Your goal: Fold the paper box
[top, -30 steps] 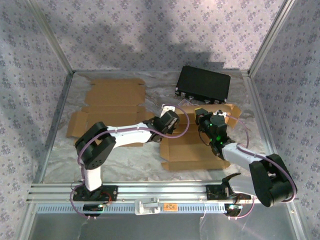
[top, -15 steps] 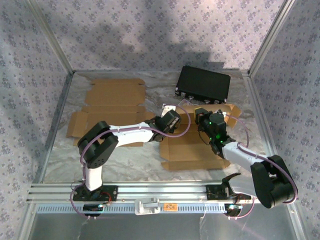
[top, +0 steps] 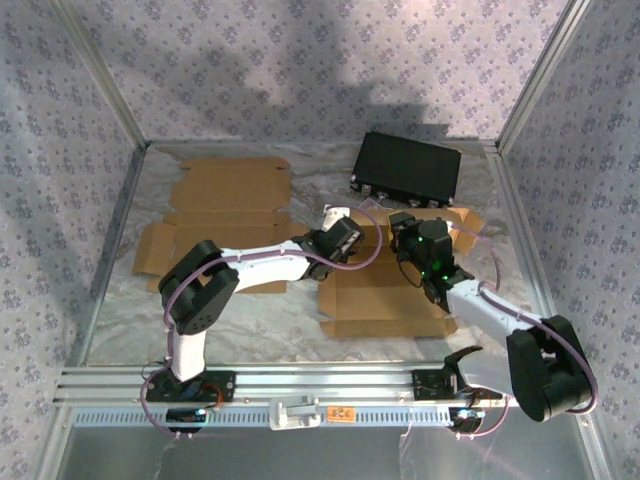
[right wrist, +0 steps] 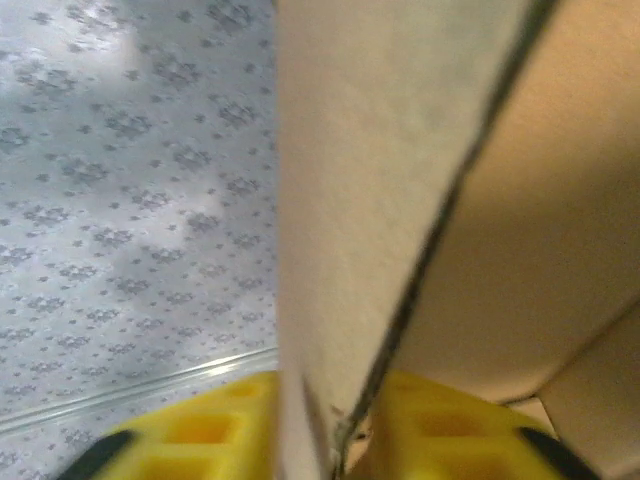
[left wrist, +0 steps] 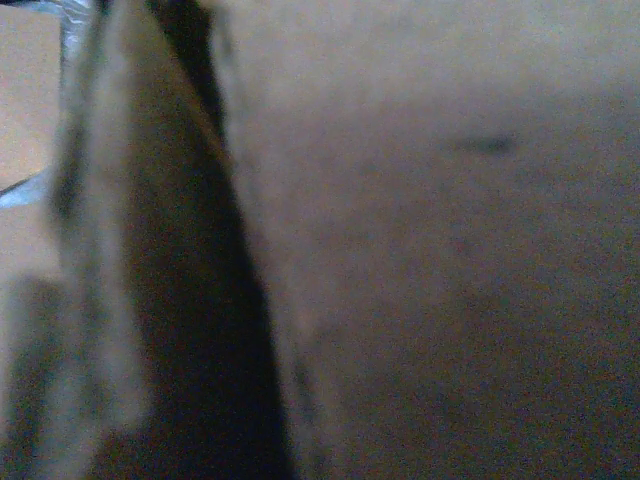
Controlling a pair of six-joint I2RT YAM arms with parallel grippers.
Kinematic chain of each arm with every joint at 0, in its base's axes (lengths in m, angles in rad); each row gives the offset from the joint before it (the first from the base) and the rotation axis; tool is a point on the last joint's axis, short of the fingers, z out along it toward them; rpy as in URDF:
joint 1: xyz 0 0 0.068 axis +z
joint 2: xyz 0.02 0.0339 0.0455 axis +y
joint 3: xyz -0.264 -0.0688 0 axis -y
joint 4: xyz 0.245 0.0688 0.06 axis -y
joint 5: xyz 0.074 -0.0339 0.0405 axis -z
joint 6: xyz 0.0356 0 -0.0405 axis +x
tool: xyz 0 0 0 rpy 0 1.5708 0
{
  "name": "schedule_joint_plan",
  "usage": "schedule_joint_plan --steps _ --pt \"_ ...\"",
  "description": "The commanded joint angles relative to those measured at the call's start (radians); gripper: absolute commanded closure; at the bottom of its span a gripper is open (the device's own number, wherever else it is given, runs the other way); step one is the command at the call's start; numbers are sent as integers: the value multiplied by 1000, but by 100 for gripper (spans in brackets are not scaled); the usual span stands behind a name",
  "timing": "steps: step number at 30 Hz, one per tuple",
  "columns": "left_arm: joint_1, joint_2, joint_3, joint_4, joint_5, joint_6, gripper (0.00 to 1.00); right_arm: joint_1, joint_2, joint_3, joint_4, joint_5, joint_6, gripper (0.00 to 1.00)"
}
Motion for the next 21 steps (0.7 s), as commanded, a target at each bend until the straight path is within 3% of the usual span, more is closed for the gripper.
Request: schedule_joint_plan --steps 1,4,8,15,21 --pt "23 -57 51 -83 -46 -3 100 -34 -60 77 -206 -72 -61 47" --pt "58 -80 80 -133 -38 22 100 -81 -111 140 -307 -102 -89 36" --pt "110 -108 139 -212 -12 59 100 -142 -173 254 -461 -127 -150 30" --pt "191 -125 303 -475 109 68 100 -256 -129 559 -833 -169 -358 31" --pt "244 -136 392 -654 181 33 100 -351 29 765 -874 -279 -471 38"
